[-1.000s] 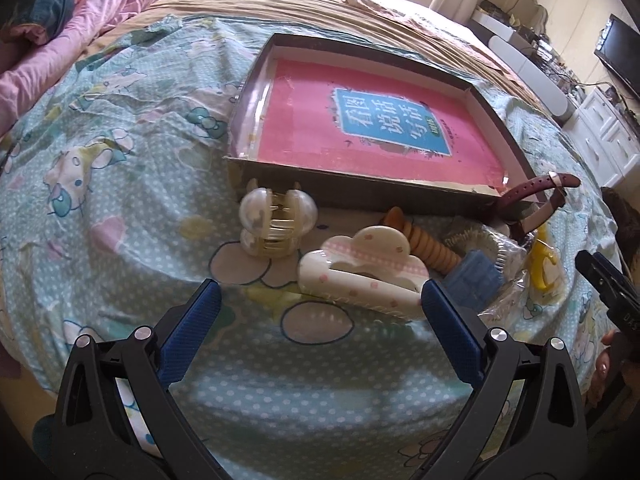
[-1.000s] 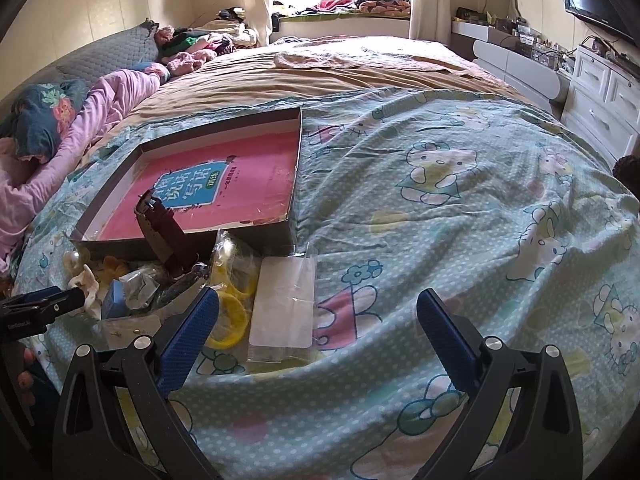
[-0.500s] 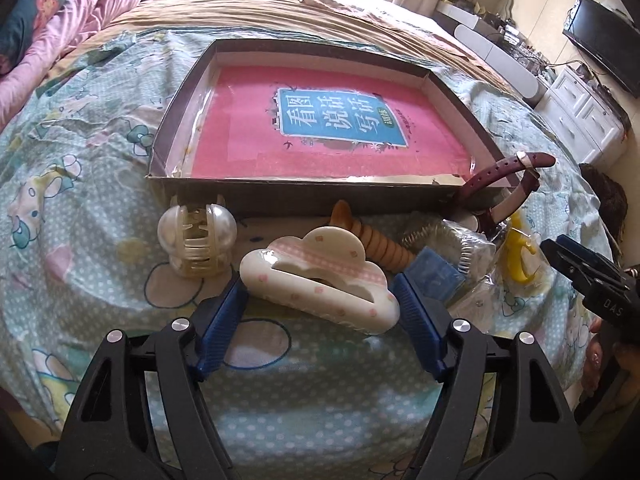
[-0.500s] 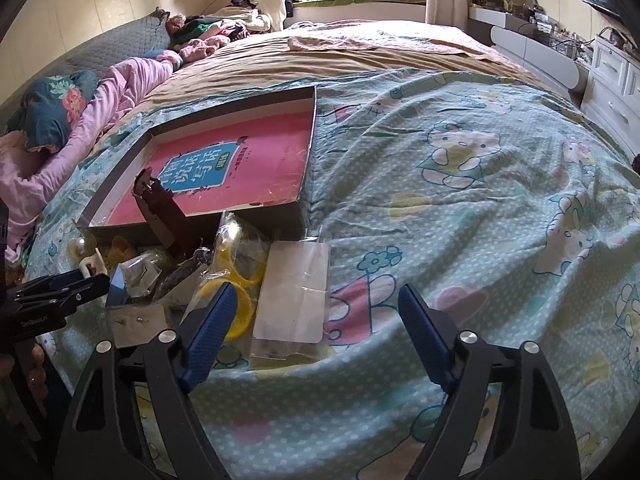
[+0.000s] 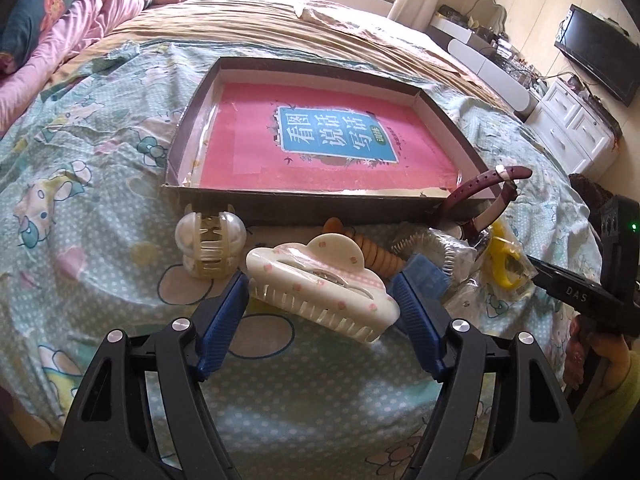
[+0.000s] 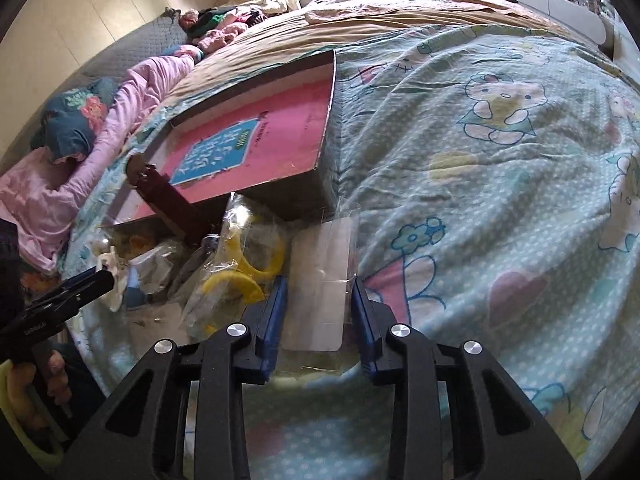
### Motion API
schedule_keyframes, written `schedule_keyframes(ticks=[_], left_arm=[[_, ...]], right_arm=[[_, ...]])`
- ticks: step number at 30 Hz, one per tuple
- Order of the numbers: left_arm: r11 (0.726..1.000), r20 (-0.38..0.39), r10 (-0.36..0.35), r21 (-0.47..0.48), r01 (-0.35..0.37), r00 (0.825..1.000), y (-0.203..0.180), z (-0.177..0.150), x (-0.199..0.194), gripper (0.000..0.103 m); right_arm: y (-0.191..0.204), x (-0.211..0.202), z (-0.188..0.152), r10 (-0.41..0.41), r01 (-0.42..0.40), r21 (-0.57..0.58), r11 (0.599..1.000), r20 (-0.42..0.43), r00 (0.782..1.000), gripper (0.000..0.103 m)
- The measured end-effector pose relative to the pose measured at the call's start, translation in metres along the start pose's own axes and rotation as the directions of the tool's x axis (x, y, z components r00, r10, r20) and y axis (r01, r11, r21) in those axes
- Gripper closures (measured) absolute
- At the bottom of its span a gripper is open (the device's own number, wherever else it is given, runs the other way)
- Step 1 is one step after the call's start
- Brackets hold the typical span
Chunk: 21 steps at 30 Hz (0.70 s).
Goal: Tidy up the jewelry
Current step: 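Grasp the white cloud-shaped hair clip with left tool while right tool grasps the clear plastic sleeve, then place the hair clip in the pink tray with left tool while right tool drops the sleeve there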
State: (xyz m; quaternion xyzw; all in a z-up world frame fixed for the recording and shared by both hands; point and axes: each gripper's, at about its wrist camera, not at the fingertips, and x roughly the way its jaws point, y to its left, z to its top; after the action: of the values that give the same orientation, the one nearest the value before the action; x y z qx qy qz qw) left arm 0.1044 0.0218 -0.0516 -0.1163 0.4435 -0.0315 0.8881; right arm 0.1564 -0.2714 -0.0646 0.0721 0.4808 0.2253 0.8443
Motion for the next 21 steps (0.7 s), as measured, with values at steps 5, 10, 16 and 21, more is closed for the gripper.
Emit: schedule_keyframes(ticks=[5,10,16,21], left_arm=[[1.000,0.032,0.002,-0.007,-0.002,1.000,0.003,0.003,-0.012,0.037],[1.000,0.074,0.006,-0.015,-0.005,0.997,0.009,0.016,-0.025,0.080],[0.997,0.042,-0.040,-0.058,0.042,0.998,0.023,0.027,-0.022,0.082],[0.996,0.001,-0.081,-0.037,0.081,0.997,0.019,0.015,-0.023,0.041]], right_arm=[[0.002,-0.028,-0.005,-0.005,0.005,-0.009,1.000,0.063,0.998,0.073],[0.007,-0.052,0.002,-0.012,0.017,-0.039,0.999,0.126,0.992,0.073],[0.009,-0.059,0.021,-0.027,0.038,-0.059,0.998,0.174,0.984,0.073],[0.009,-0.060,0.025,-0.028,0.040,-0.062,0.997,0.182,0.983,0.073]])
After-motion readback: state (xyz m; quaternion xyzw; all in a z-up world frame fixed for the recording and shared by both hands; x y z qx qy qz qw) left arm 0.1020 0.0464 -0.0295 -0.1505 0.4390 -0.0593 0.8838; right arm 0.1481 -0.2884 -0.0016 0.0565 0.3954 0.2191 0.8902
